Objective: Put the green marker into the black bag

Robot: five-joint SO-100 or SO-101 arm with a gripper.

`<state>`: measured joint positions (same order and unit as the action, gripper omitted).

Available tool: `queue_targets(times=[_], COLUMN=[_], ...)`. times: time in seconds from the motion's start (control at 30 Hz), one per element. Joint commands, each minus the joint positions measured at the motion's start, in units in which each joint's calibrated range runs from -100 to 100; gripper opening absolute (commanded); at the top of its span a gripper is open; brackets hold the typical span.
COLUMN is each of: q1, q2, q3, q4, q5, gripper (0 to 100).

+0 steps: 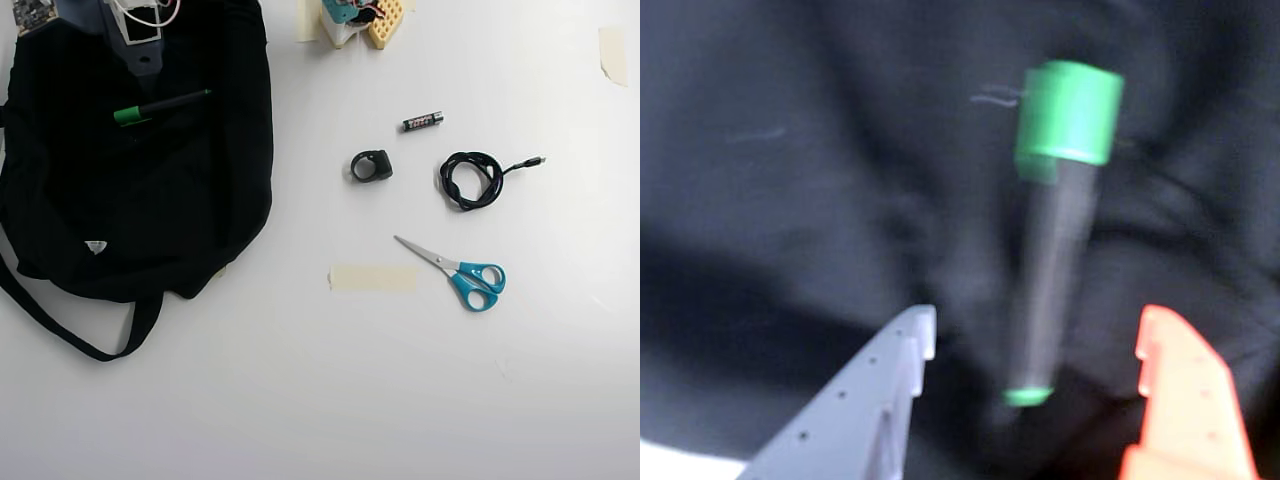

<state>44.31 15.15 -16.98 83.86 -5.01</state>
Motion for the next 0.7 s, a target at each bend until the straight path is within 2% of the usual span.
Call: queue_targets(times=[0.0,0.07,0.13,0.2,0.27,0.3,0.33,0.47,0.67], q1=[-6.76,-10.50,-16.18,-21.79,-29.42,-31.82,-34.43,-40.49,-42.96], q2=[-2.29,-6.11,-10.84,-14.24,-20.30,-23.78,-29.76,-42.12,-48.76], q3=[-13.48,-17.34,-16.53,-14.91,-3.32,1.89,8.54,20.84,31.27], q4=[10.55,15.11,15.11,15.11,14.94,14.34,14.08,7.96,1.50], q5=[0.29,0.34,0.29,0.29,-0.45,-1.76,-3.91,-4.75,-5.90], gripper=[26,22,12,9,8,3,2,2,2])
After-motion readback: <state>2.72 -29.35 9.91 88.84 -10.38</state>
